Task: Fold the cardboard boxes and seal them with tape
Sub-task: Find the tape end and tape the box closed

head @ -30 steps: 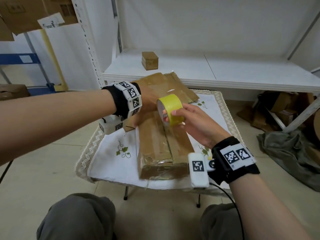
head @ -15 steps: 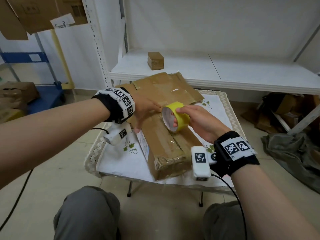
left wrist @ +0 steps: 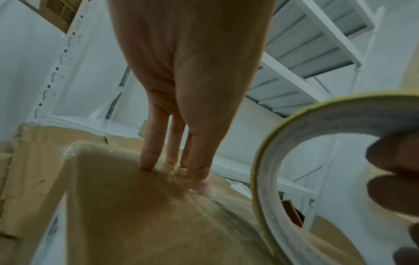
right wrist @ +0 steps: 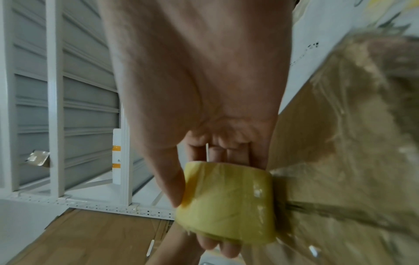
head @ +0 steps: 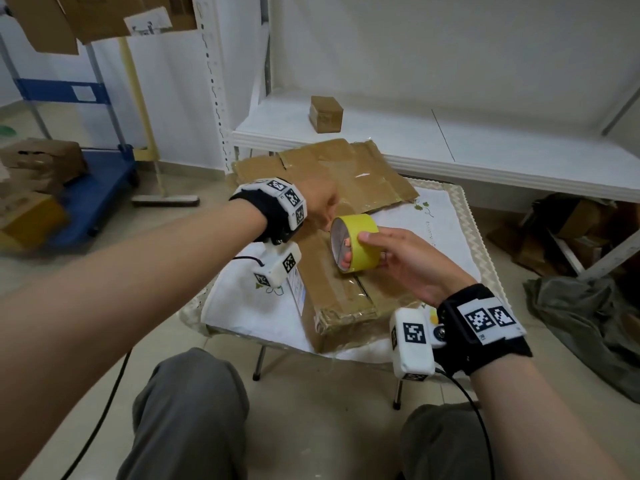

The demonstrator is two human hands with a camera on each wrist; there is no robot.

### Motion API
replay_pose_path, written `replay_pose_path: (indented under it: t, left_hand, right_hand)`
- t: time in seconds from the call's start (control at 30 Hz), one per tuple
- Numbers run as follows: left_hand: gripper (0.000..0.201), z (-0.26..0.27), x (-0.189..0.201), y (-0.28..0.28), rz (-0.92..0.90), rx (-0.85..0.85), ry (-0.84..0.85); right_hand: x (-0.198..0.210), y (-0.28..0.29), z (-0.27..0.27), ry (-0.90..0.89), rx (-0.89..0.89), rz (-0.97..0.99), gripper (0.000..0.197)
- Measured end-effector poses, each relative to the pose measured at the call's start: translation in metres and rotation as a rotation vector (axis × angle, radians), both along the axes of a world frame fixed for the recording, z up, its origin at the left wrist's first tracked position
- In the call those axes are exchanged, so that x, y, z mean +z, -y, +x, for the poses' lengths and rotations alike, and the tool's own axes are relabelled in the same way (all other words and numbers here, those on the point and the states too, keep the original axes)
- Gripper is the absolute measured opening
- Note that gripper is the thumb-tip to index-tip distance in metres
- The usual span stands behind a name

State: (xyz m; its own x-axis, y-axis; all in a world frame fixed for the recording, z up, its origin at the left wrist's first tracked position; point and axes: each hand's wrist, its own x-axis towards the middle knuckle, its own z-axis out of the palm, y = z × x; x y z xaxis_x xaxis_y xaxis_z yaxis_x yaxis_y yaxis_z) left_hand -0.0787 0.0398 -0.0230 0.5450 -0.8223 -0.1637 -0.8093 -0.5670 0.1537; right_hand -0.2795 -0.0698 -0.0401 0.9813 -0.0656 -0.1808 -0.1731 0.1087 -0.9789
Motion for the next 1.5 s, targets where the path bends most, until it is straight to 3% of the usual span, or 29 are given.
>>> replay_pose_path:
  t: [0.2, 0.37, 0.47, 0.67, 0.93, 1.2, 1.27, 1.37, 1.5]
  left_hand:
    - [0.012, -0.009, -0.012, 0.002, -0.059, -0.053, 0.013]
    - [0.019, -0.009, -0.020, -0.010, -0.216, -0.268, -0.003]
    - [0.019, -0.005, -0.027, -0.017, -0.281, -0.250, -0.035]
    - [0.017, -0.003, -0.028, -0.022, -0.273, -0.181, -0.078]
    - [0.011, -0.008, -0.029, -0.026, -0.265, -0.295, -0.057]
    - [0.017, -0.009, -0.029, -0.030, -0.239, -0.253, -0.100]
    - [0.007, -0.014, -0.025, -0.030, -0.198, -0.313, -0.057]
    - [0.007, -0.025, -0.019, -0.026, -0.086, -0.439, 0.047]
    - [0.003, -0.027, -0.026, -0.032, -0.228, -0.364, -0.024]
  right_hand:
    - [-0.009, -0.001, -0.004, -0.027, 0.013, 0.003, 0.035]
    - [-0.013, -0.001, -0.006, -0.007, 0.008, 0.103, 0.041]
    - [-0.016, 0.002, -0.006, 0.012, 0.003, 0.103, 0.043]
    - [-0.021, -0.003, -0.004, 0.054, -0.044, -0.001, 0.047]
    - [-0.016, -0.008, -0.007, 0.037, -0.133, -0.108, 0.042]
    - [-0.014, -0.003, -0.018, -0.033, -0.171, -0.139, 0.041]
    - [-0.014, -0.004, -0.017, -0.048, -0.170, -0.137, 0.044]
    - [-0.018, -0.004, -0.017, -0.054, -0.182, -0.109, 0.050]
    - [-0.023, -0.003, -0.020, -0.032, -0.175, -0.081, 0.049]
